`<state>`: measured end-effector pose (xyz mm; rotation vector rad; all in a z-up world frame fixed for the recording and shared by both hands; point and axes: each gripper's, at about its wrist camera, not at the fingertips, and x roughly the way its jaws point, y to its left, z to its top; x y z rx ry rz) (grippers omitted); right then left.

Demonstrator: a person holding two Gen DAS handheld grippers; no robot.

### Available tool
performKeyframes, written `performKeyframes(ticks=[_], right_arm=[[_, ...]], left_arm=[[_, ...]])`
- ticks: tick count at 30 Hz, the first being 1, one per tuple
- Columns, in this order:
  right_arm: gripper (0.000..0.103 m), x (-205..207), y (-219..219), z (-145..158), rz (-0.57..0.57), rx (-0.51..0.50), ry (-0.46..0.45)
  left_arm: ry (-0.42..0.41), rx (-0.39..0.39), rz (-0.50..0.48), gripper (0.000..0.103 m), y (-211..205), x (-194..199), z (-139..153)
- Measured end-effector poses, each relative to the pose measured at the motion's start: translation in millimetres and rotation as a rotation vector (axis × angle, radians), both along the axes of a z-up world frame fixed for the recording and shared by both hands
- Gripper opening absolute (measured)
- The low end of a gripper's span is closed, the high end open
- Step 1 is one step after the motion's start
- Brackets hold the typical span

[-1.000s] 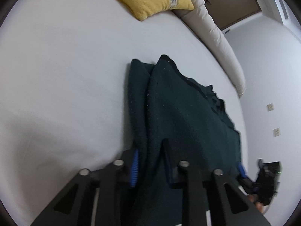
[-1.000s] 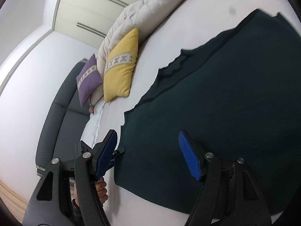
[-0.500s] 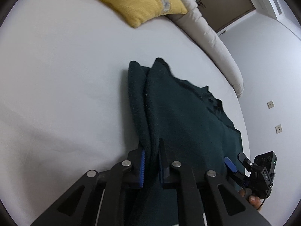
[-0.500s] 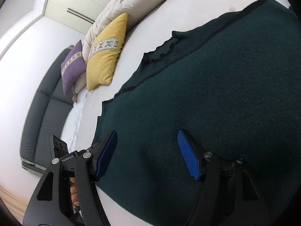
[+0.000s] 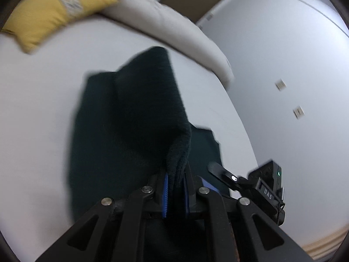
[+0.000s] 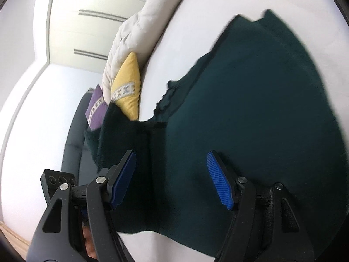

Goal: Fold small clothes
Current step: 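Grasp the folded sweater edge with the left gripper and lift it over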

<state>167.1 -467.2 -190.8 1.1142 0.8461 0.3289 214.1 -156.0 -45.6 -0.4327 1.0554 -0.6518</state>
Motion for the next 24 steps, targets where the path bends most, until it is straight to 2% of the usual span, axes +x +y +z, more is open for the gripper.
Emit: performKeyframes(ticks=[3, 5, 6, 9, 12, 14, 17, 20, 21, 22, 23, 24], right_arm=[[0.065, -1, -10, -9, 0.006, 0.05, 0.0], [0.065, 0, -11, -9, 0.014, 0.051, -0.001], [0.065, 0, -10, -8, 0.019, 0.043, 0.002], [0.065, 3, -5, -5, 0.027, 0.01, 0.015], [0.065, 9, 4, 0, 0.04, -0.037, 0.056], [0.066, 13, 13, 5, 0.049, -0.074, 0.094], [0.067, 19, 27, 10, 0.077, -0.131, 0.14], [0.065, 31, 42, 13, 0.098, -0.247, 0.19], [0.055, 33, 44, 15, 0.099, -0.281, 0.203], [0.037, 34, 46, 16, 0.097, -0.325, 0.22], [0.03, 34, 46, 18, 0.098, -0.351, 0.23], [0.017, 32, 42, 22, 0.099, -0.363, 0.228]], left_arm=[[0.055, 0.0, -0.047, 0.016, -32, -6, -27], [0.071, -0.046, -0.056, 0.019, -29, -14, -29], [0.058, -0.059, -0.064, 0.025, -25, -19, -23], [-0.038, -0.101, -0.058, 0.035, 3, -34, 9], [-0.086, -0.106, -0.016, 0.035, 36, -36, 25], [-0.092, -0.073, 0.019, 0.035, 56, -35, 20], [-0.033, -0.078, 0.062, 0.035, 81, -35, -3], [-0.012, -0.069, 0.077, 0.035, 98, -39, -19], [-0.007, -0.068, 0.078, 0.035, 99, -40, -22], [-0.005, -0.065, 0.08, 0.035, 101, -41, -24], [-0.006, -0.061, 0.079, 0.035, 102, -42, -25], [-0.008, -0.059, 0.078, 0.035, 102, -43, -25]])
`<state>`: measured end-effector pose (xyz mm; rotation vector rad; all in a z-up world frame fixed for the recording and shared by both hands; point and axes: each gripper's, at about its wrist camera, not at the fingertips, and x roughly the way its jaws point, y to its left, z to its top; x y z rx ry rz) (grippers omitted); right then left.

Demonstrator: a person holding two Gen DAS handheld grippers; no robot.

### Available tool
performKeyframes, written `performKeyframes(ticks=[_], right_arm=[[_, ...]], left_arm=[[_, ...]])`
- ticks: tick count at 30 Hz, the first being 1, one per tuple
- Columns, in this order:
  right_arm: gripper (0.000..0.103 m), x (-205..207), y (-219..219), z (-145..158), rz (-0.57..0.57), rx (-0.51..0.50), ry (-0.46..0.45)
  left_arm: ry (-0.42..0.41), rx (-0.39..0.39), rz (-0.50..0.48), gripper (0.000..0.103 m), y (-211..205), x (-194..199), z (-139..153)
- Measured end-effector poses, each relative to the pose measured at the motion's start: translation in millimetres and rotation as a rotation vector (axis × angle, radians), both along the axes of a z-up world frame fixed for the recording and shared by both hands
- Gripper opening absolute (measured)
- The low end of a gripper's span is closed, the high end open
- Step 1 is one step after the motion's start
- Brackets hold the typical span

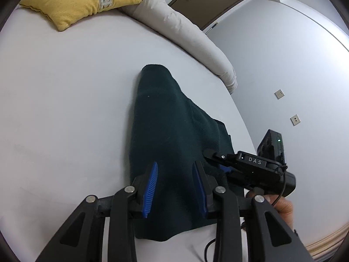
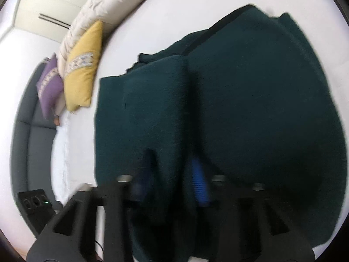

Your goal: Fold small clothes

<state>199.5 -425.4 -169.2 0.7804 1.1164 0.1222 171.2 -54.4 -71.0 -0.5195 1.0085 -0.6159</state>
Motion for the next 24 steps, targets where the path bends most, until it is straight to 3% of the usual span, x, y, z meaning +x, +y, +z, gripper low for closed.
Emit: performKeyframes(ticks=[1, 9, 17, 20, 24], right_arm=[[0.012, -2, -4, 4, 0.004, 0.005, -0.012], [0.01, -21, -32, 55, 0.031, -0.069, -0.119], [0.01, -31, -104, 81, -0.012, -0.086, -0.14], [0.01, -35, -130, 65, -0.007, -0.064, -0.118], [0.01, -43, -152, 5, -0.049, -0.013, -0.053]], left_arm=[[-0.005, 0.005, -0.002, 0.035, 1, -1, 0], [-0.076, 0.073, -0.025, 0.042, -20, -6, 18], [-0.141, 0.145, -0.094, 0.045, -68, -3, 33], [-0.165, 0.179, -0.114, 0.047, -90, 1, 34], [-0.173, 0.238, -0.146, 0.049, -119, 7, 26]])
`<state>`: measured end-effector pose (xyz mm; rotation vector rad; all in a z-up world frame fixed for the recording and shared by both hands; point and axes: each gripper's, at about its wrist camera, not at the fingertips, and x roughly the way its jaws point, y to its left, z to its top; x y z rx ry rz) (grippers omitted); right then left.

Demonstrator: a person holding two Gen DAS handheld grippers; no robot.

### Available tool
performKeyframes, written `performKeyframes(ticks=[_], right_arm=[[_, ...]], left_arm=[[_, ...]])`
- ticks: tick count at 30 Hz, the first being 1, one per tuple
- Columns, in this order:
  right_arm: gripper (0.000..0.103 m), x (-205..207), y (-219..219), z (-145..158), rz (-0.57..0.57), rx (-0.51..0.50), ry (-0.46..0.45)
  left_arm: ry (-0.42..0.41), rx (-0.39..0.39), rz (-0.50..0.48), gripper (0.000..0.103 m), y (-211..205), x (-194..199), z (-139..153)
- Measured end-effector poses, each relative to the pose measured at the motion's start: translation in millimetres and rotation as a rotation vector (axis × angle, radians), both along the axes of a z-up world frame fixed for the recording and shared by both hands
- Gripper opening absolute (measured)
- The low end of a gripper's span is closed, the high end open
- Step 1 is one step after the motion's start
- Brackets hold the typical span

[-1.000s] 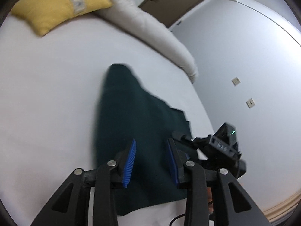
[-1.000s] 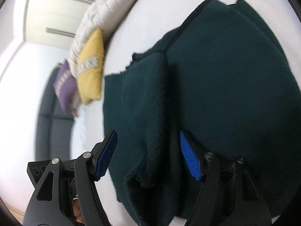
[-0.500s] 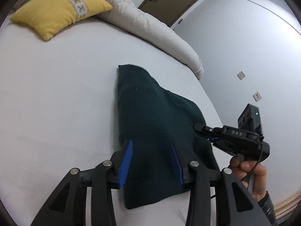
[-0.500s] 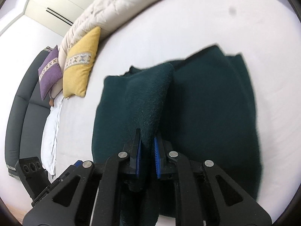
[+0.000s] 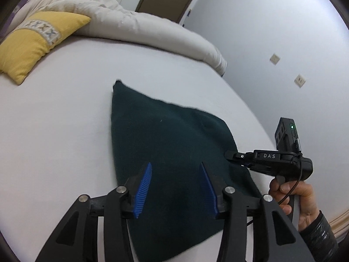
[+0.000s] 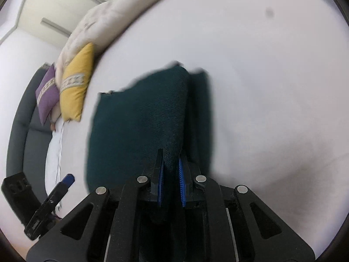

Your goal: Fold small clothes

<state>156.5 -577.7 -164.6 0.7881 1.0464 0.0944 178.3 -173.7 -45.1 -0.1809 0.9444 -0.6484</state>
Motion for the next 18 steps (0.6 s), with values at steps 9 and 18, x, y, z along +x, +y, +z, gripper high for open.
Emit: performKeyframes(ticks=[9, 18], right_arm=[[0.01, -17, -13, 6, -0.029, -0.004, -0.068], [0.042, -68, -33, 11, -0.111, 0.003, -0.089]], left_arm=[[-0.025, 0.052, -0.005, 0.051, -15, 4, -8], [-0.058, 0.174, 0.008, 0.061, -21, 10, -34]])
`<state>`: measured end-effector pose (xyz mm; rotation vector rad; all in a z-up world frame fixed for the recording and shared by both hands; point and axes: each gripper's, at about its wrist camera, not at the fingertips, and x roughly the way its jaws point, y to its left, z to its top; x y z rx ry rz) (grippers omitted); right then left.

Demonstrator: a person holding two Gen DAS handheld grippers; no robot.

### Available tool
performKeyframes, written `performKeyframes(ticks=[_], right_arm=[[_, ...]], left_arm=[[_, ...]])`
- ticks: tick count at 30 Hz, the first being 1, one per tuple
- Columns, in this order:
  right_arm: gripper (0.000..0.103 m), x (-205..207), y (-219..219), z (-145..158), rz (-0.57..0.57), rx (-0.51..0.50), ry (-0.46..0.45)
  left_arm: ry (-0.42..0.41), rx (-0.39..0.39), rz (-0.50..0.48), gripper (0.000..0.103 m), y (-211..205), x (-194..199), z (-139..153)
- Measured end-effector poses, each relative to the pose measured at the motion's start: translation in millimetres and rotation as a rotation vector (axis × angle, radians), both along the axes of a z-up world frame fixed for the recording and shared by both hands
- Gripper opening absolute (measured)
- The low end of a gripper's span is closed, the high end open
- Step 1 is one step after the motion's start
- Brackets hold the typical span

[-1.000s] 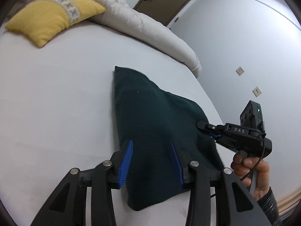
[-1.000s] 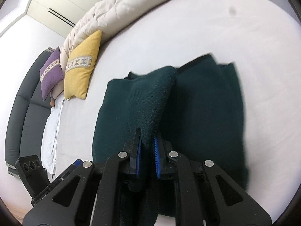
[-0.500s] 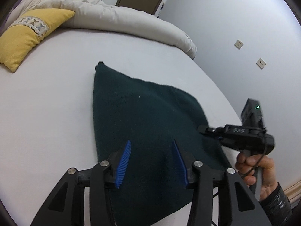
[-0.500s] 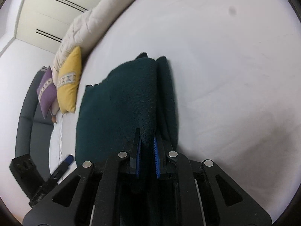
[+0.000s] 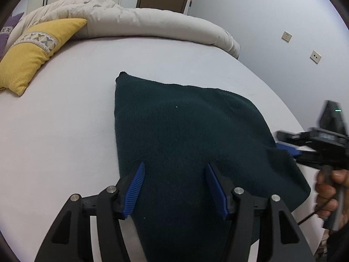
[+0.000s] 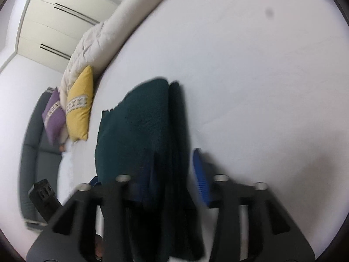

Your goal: Fold small clothes

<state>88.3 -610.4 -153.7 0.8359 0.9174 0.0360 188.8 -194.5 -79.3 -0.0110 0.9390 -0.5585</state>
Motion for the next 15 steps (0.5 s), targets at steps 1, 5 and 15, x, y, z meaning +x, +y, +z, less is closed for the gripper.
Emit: performKeyframes(ticks=[1, 5, 15], right_arm=[[0.042, -11, 1, 9, 0.002, -0.026, -0.02], [0.042, -51, 25, 31, 0.066, -0.085, -0.063], [0.005, -78, 51, -20, -0.003, 0.022, 0.033]], left_arm=[[0.001, 0.0, 0.0, 0.061, 1, 0, 0], [0.003, 0.023, 0.001, 0.061, -2, 0, 0], [-0.002, 0.108, -0.023, 0.065, -9, -1, -6]])
